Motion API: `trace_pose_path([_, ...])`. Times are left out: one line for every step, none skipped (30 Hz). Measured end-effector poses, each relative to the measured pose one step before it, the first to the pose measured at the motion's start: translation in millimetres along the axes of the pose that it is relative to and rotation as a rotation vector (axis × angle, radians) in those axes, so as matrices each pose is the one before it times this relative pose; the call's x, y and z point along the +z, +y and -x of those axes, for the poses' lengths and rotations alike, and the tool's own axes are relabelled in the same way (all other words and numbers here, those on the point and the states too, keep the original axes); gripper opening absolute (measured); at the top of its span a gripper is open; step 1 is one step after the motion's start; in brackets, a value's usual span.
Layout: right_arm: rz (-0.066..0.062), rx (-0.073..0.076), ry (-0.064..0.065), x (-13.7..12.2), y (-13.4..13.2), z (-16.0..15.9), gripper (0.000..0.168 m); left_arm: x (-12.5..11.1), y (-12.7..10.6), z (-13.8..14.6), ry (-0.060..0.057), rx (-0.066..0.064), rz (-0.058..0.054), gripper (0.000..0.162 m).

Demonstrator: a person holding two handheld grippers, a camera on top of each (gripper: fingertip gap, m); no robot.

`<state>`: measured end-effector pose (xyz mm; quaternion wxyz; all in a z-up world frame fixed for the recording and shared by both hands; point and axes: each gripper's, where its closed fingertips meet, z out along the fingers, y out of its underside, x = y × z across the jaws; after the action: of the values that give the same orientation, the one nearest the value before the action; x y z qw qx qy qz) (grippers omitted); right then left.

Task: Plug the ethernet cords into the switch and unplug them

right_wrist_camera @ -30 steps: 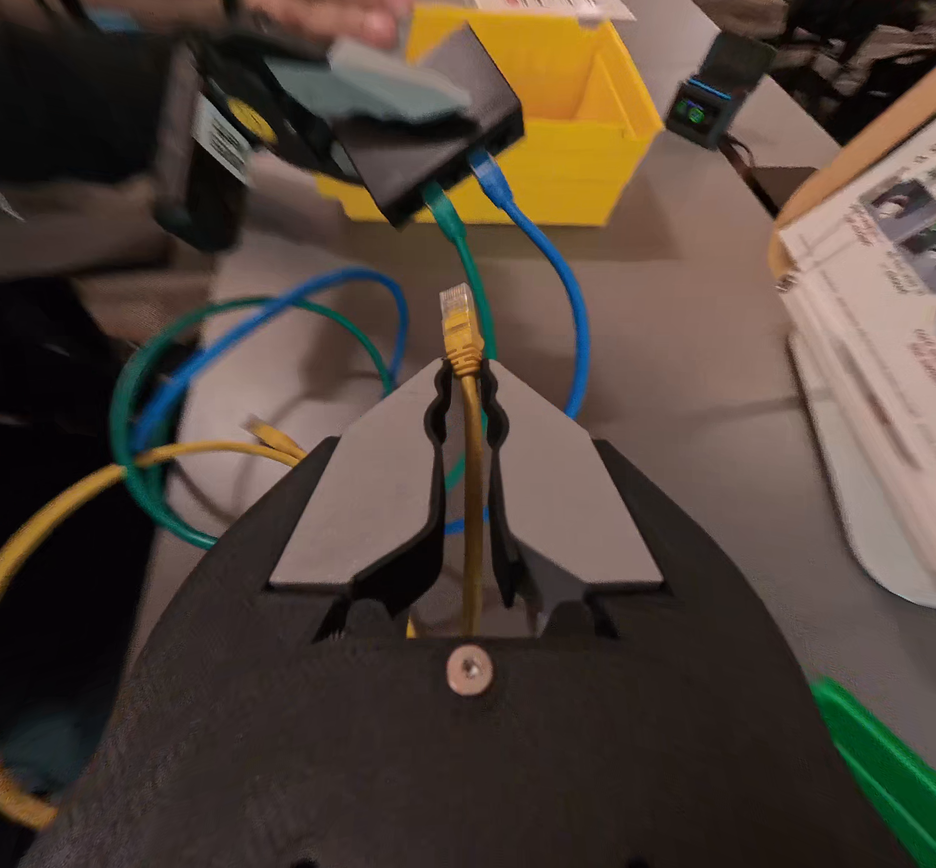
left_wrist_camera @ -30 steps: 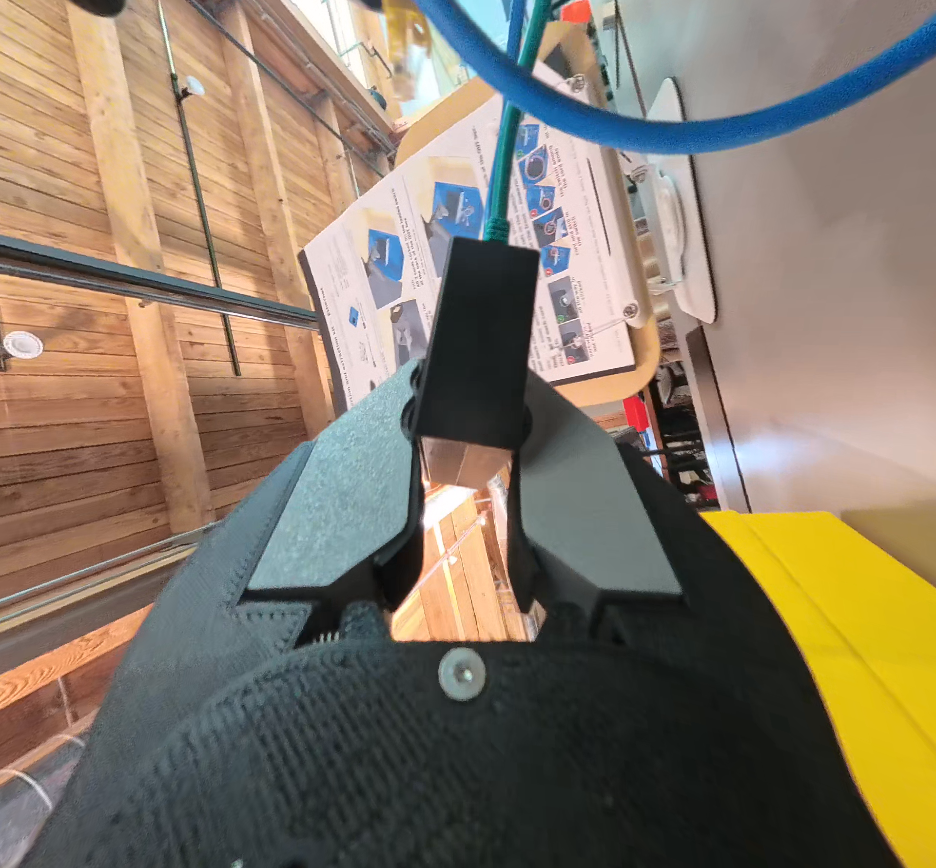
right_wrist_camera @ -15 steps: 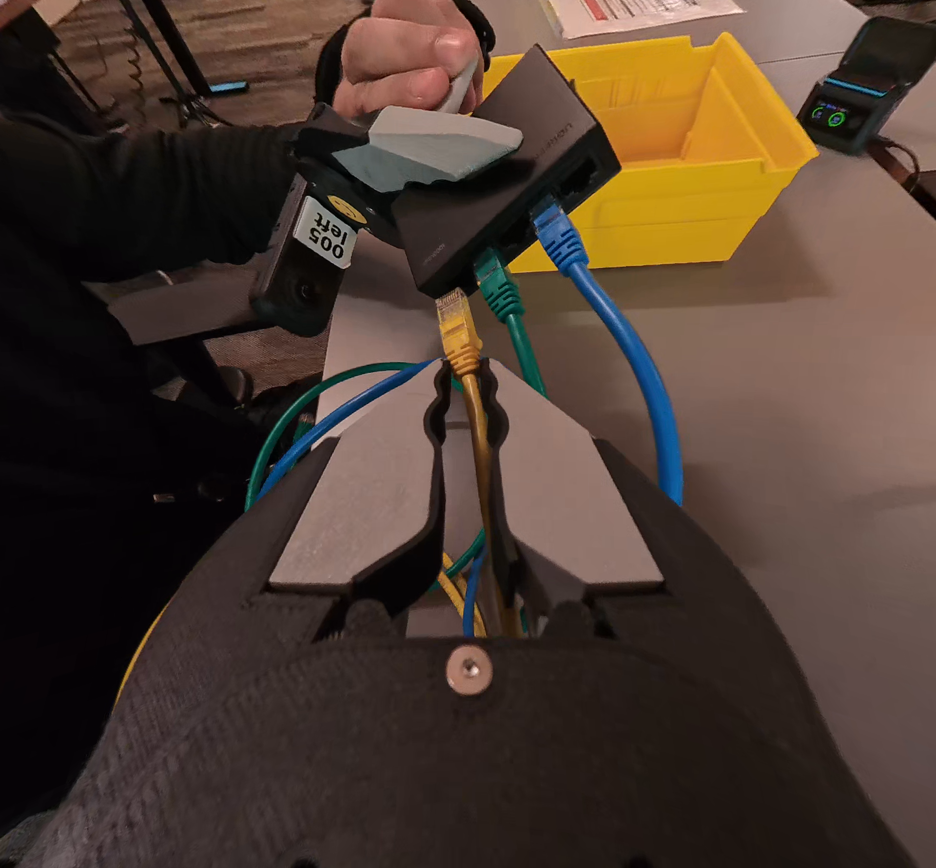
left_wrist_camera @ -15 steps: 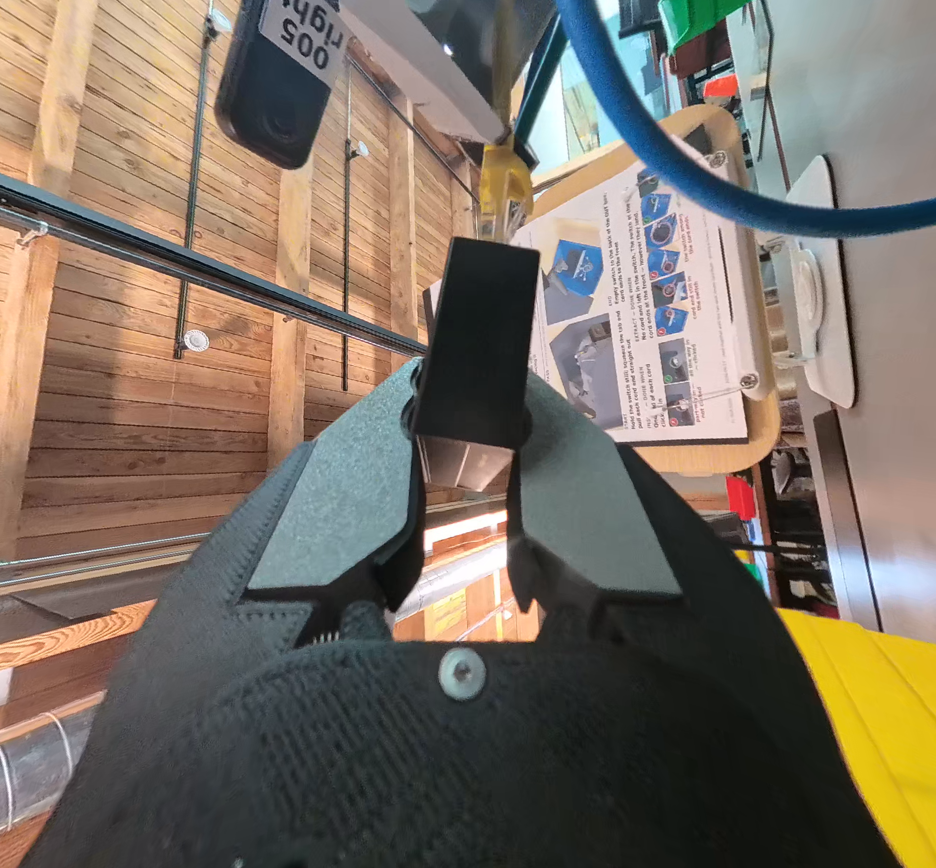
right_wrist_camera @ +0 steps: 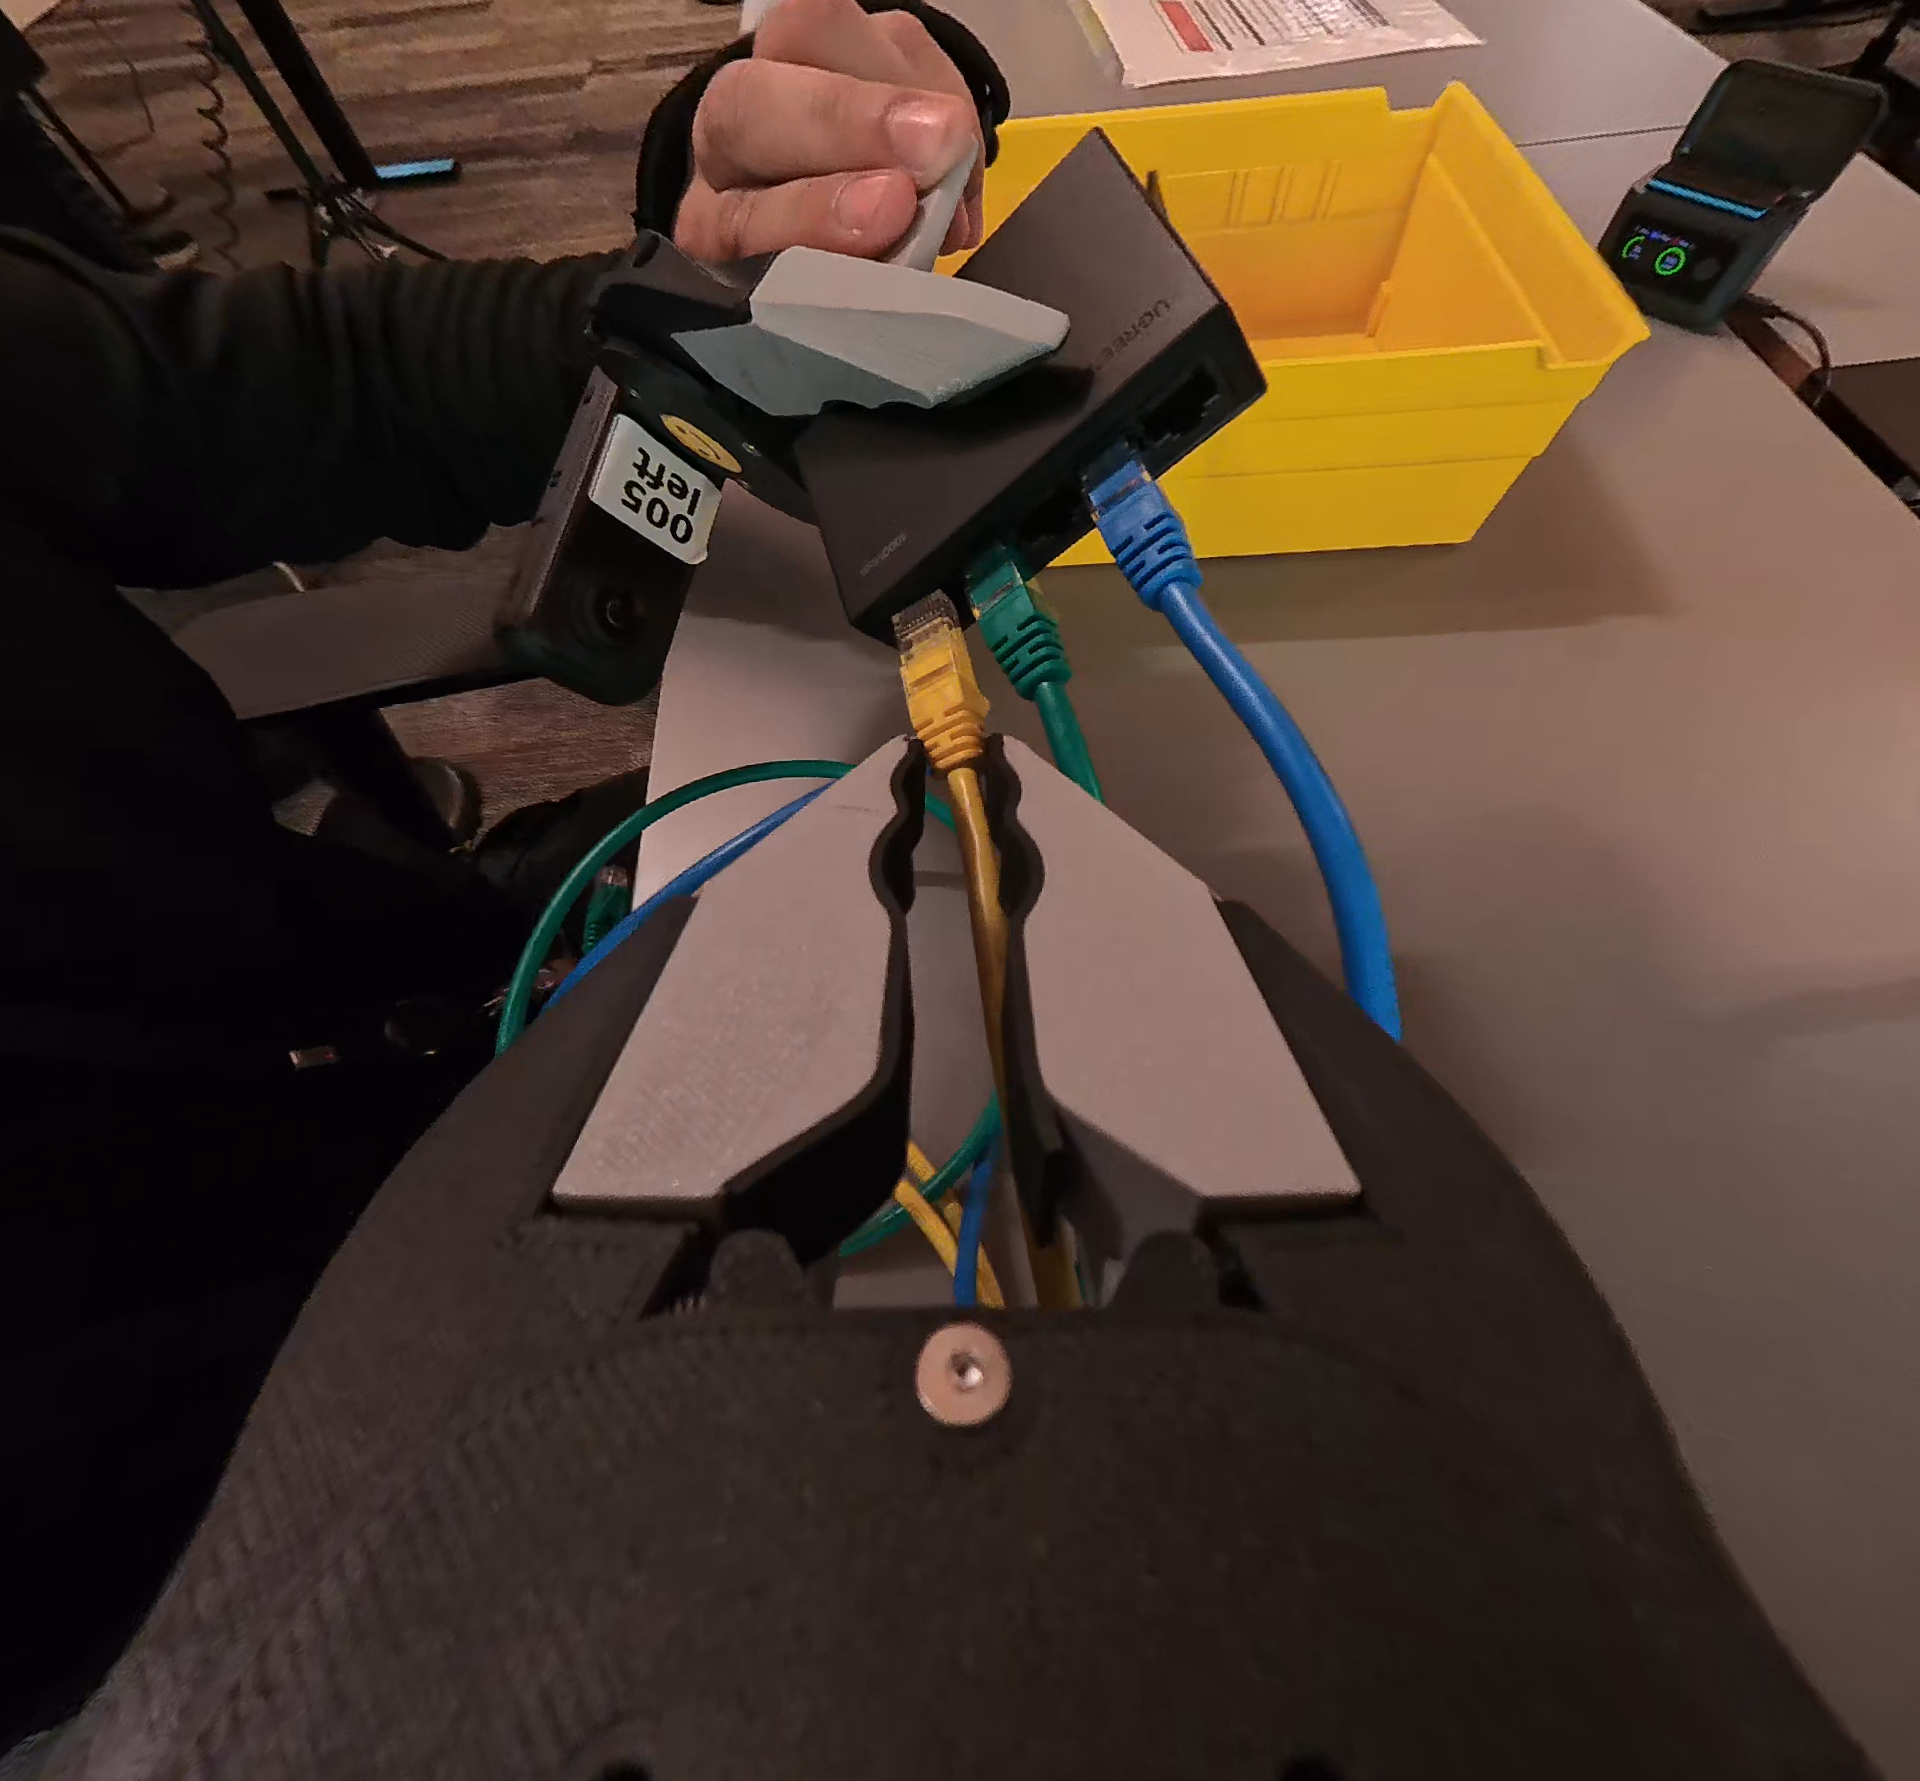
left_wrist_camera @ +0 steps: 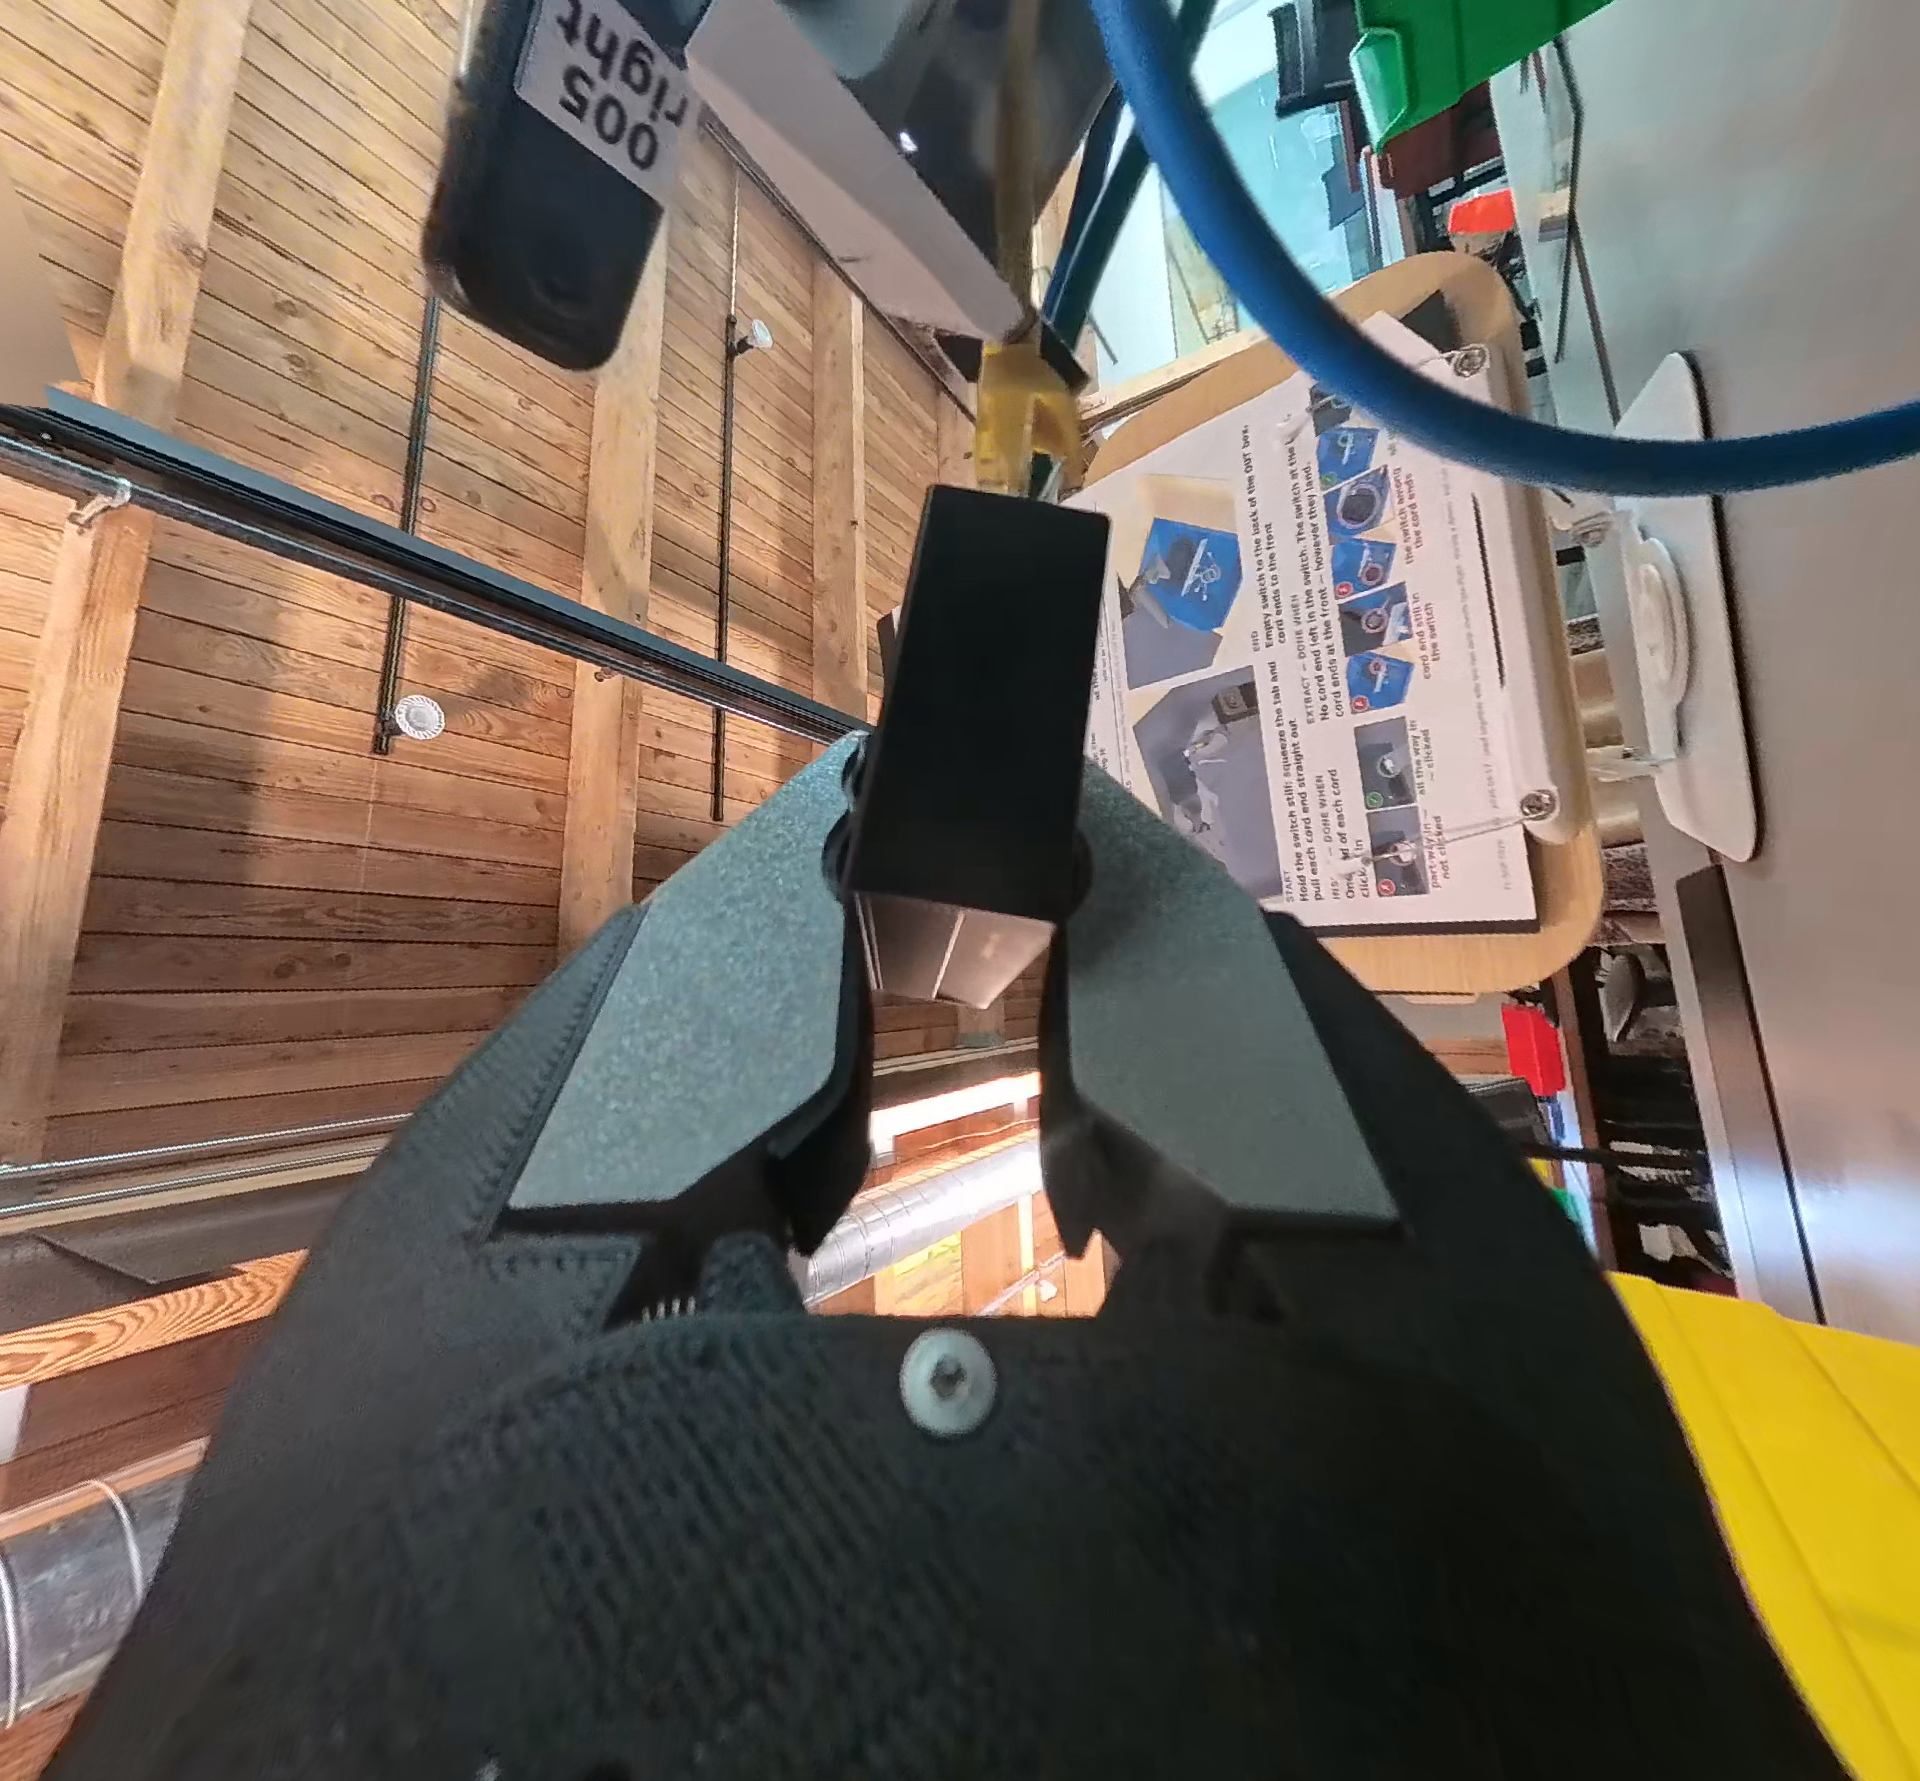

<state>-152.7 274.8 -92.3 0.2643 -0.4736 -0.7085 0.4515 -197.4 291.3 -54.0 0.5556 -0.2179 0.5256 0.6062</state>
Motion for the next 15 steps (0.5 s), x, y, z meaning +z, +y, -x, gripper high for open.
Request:
trace_pose_path([0.0075, -0.0062, 0.0123, 0.56, 0.85, 0.2, 0.008, -0.34, -0.24, -0.22, 0.0025, -0.004, -0.0022, 0.031])
trace_pose_path([0.0129, -0.0095, 0.0166, 0.73, 1.49, -0.34, 0.008, -0.08, -0.44, -0.38, 0.0008, 0.0044, -0.0028, 0.03])
trace_pose_path([0.0136, -0.0154, 0.0222, 0.78, 1.45, -0.83, 0.008, 0.03, -0.47, -0.63, 0.0012, 0.0063, -0.0012, 0.031])
trace_pose_path([0.0099, -0.0163, 0.0216, 0.52, 0.88, -0.72, 0.008, 0.23, -0.04, -0.14, -0.0001, 0.0036, 0.0007, 0.031])
trace_pose_path([0.0007, -0.0152, 0.0132, -0.03, -0.48, -0.03, 0.008, -0.08, 0.04, 0.21, -0.0001, -0.0034, -0.0012, 0.03])
trace_pose_path([-0.0104, -0.0109, 0.0015, -0.91, -1.77, 0.69, 0.008, -0.09, 0.66, 1.07, -0.0036, -0.0103, 0.001, 0.03])
trace_pose_path([-0.0116, -0.0033, -0.0087, -0.79, -1.54, 0.88, 0.008, -0.16, 0.09, 1.33, -0.0032, -0.0105, -0.0015, 0.03])
trace_pose_path([-0.0056, 0.0057, -0.0105, -0.56, -0.41, 0.21, 0.008, 0.13, -0.29, 0.31, 0.0001, -0.0026, -0.001, 0.03])
trace_pose_path([-0.0014, 0.008, -0.0054, -0.17, 0.26, -0.76, 0.008, 0.32, -0.06, -0.72, 0.0005, 0.0039, 0.0033, 0.03])
trace_pose_path([-0.0003, 0.0047, -0.0014, 0.29, 0.66, -0.95, 0.008, 0.41, -0.17, -0.97, 0.0018, 0.0076, 0.0004, 0.03])
trace_pose_path([-0.0046, 0.0039, 0.0008, 0.32, 0.07, -0.87, 0.008, 0.23, 0.14, -0.3, 0.0001, 0.0052, -0.0004, 0.03])
trace_pose_path([-0.0103, 0.0031, 0.0037, -0.13, -0.88, -0.63, 0.008, 0.17, 0.51, -0.11, 0.0017, -0.0047, 0.0018, 0.03])
trace_pose_path([-0.0143, 0.0004, 0.0045, -0.39, -1.65, -0.04, 0.008, 0.07, 0.12, -0.18, 0.0028, -0.0055, -0.0006, 0.03])
trace_pose_path([-0.0082, -0.0028, 0.007, -0.43, -1.14, 0.05, 0.008, 0.09, -0.62, 0.21, -0.0011, -0.0007, -0.0008, 0.03])
trace_pose_path([0.0023, -0.0086, 0.009, 0.11, 0.11, 0.05, 0.008, 0.51, 0.17, 0.16, -0.0012, 0.0053, 0.004, 0.03])
